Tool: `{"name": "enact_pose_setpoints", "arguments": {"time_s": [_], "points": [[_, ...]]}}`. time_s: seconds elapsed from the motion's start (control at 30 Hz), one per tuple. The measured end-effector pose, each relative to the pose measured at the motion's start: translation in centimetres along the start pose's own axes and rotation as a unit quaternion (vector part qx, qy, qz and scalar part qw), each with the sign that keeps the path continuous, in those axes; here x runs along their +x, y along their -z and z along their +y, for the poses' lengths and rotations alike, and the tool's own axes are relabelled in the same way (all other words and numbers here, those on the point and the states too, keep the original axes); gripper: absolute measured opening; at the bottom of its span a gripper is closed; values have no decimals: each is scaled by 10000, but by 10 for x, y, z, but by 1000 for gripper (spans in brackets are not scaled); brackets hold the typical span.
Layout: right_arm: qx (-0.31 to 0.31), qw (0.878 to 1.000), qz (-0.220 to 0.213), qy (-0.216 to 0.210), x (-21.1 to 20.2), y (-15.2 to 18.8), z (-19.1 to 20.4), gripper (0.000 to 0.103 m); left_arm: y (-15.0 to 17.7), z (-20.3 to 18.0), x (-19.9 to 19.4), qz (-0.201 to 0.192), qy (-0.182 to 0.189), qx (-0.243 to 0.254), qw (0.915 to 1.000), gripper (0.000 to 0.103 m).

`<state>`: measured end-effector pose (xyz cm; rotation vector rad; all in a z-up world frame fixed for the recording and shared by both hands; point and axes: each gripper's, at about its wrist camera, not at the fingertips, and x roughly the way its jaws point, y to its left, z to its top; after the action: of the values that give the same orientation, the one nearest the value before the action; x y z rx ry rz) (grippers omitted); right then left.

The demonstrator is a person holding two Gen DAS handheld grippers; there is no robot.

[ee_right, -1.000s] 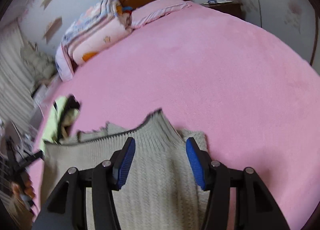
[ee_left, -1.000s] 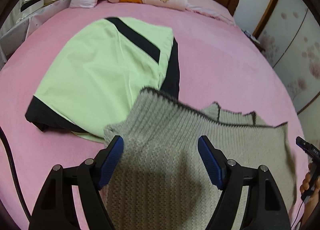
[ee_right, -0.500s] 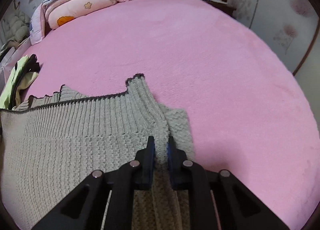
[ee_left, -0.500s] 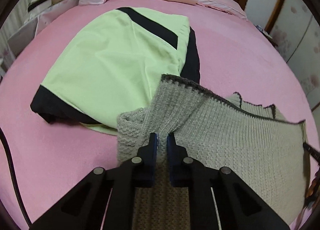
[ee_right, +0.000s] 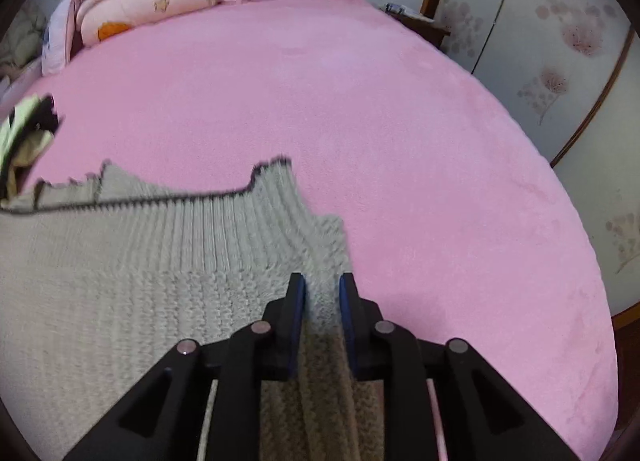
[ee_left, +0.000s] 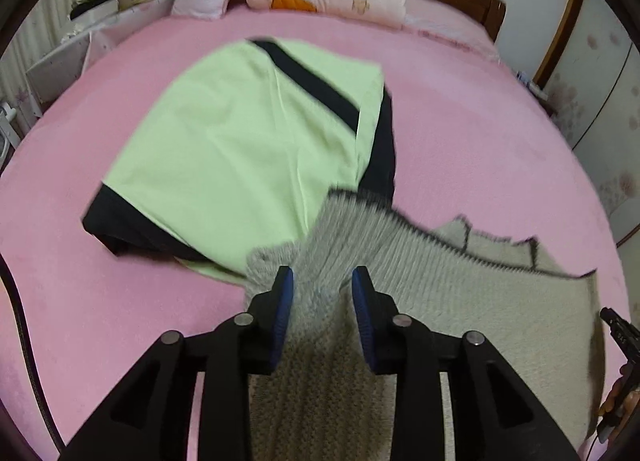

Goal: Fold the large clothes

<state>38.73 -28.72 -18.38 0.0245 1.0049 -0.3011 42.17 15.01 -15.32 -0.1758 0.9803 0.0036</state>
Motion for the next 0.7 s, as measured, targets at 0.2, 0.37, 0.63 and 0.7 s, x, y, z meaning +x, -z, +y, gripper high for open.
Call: {"name": "enact_pose_setpoints", "arguments": {"time_s": [0.2,0.37,0.63,0.7], "points": [[132,9987,-170,-463,-27,-2,5,21,1,-16,3,64,-242,154,9996,29],[67,9961,48,-875,-38,8,32,21,21,-51,5,189,-295,599,9976,29],[-575,9816,60,-1821,-87,45,106,21,92,-114,-34,522,484,996,9925,64],[-716,9729,162,-2191,-97,61,130,21,114,-117,-40,560,535,937,9926,65]]}}
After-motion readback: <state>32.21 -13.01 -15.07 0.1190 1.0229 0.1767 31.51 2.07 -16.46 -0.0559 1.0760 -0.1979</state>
